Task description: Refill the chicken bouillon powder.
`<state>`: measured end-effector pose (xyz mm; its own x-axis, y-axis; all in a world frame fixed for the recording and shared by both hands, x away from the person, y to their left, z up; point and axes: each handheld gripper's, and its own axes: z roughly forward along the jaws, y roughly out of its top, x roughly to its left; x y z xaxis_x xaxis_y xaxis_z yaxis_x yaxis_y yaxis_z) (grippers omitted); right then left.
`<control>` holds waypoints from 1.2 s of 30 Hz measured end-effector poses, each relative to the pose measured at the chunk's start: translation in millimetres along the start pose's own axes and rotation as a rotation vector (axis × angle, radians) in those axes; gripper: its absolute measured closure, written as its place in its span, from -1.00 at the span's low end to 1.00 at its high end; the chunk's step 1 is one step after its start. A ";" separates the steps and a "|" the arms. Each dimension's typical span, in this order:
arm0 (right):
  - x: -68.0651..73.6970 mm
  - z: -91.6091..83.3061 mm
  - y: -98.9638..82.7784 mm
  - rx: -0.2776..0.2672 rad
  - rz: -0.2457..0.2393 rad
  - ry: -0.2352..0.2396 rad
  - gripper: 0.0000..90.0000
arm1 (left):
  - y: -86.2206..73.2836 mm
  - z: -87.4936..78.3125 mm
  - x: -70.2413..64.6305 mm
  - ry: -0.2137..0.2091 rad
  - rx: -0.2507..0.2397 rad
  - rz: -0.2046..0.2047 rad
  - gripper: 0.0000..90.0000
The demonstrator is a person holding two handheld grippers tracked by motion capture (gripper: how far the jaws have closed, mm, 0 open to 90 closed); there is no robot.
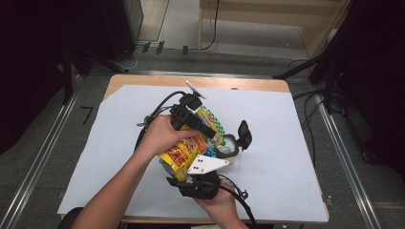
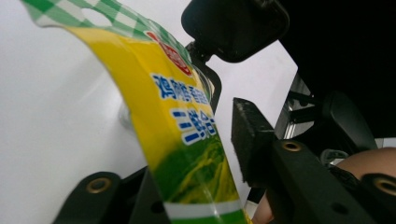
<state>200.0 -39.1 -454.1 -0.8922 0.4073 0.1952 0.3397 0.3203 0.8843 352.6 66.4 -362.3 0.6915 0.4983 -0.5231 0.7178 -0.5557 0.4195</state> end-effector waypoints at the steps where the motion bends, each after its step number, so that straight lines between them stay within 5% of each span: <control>1: 0.0 0.0 0.0 0.000 0.000 0.000 0.35 | 0.4 0.8 -0.2 0.000 0.012 0.006 0.73; 12: 5.3 3.2 1.5 0.040 -0.080 -0.062 0.31 | 7.5 7.8 7.7 -0.002 0.053 -0.034 0.74; 17: 1.2 3.3 2.3 0.027 -0.047 -0.053 0.33 | 13.8 10.8 7.5 0.019 0.080 -0.035 0.71; 21: -0.7 2.8 2.8 0.021 -0.034 -0.050 0.32 | 16.8 12.5 10.7 -0.010 0.092 -0.051 0.67; 36: -11.0 -4.5 4.4 -0.017 0.048 -0.018 0.34 | 32.2 18.2 7.0 0.059 0.127 -0.058 0.68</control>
<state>210.0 -46.1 -450.4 -0.8695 0.4371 0.2299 0.3765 0.2854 0.8813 379.1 39.9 -365.9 0.6552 0.5686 -0.4975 0.7433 -0.6027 0.2902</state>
